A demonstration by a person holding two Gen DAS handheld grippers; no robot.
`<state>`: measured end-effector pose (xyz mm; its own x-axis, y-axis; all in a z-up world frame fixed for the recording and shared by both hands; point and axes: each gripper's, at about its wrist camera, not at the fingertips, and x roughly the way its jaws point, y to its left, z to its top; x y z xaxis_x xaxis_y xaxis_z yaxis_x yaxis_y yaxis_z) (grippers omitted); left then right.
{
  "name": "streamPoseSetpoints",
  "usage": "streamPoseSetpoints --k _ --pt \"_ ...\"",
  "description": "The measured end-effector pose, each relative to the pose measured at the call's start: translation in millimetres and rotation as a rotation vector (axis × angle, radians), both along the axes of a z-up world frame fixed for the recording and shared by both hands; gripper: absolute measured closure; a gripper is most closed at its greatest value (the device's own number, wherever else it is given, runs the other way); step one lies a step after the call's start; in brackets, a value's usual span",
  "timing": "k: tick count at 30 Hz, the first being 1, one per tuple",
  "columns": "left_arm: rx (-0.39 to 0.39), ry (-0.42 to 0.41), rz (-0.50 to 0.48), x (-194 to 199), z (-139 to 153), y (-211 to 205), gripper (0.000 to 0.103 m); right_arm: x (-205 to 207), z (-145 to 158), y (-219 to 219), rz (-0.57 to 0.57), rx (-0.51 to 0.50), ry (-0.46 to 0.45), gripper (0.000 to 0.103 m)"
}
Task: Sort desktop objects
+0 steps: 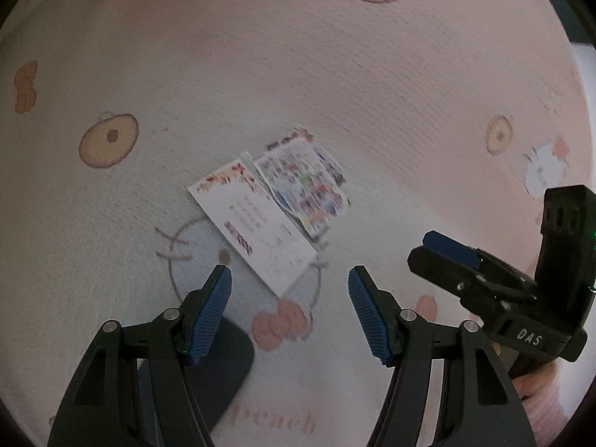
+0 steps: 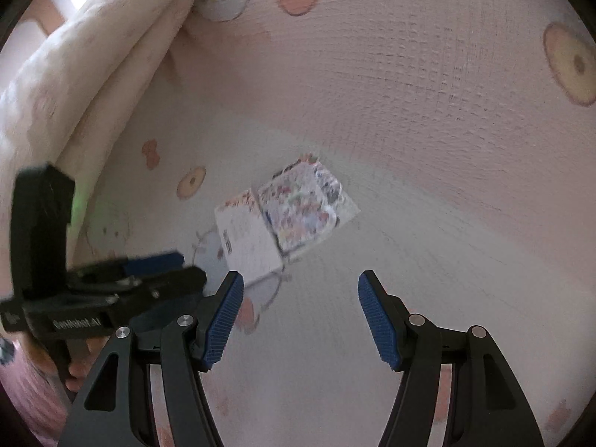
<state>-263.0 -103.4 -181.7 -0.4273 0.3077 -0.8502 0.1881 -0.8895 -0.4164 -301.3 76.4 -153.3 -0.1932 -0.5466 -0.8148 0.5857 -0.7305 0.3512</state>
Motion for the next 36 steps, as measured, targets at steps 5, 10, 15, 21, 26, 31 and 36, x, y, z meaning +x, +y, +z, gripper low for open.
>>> streamPoseSetpoints --k 5,10,15,21,26,31,36 --pt "0.020 -0.042 0.047 -18 -13 -8 0.034 -29 -20 -13 -0.046 0.009 0.004 0.041" --pt "0.077 -0.074 0.103 -31 -25 -16 0.039 -49 -41 -29 -0.060 0.016 0.026 0.041" --pt "0.063 -0.097 0.116 -35 -30 -13 0.051 -61 -62 -38 -0.107 0.032 -0.007 0.041" --pt "0.034 -0.085 0.100 -34 -32 -2 0.057 -56 -62 -50 -0.078 0.052 0.044 0.053" --pt "0.033 -0.089 0.110 -31 -33 3 0.062 -55 -65 -54 -0.088 0.045 0.054 0.085" --pt "-0.032 -0.063 0.177 -25 -19 -7 0.061 -54 -67 -55 -0.070 0.069 0.067 0.091" --pt "0.006 -0.126 0.266 -26 -32 -31 0.060 -50 -70 -66 -0.059 0.087 0.083 0.092"
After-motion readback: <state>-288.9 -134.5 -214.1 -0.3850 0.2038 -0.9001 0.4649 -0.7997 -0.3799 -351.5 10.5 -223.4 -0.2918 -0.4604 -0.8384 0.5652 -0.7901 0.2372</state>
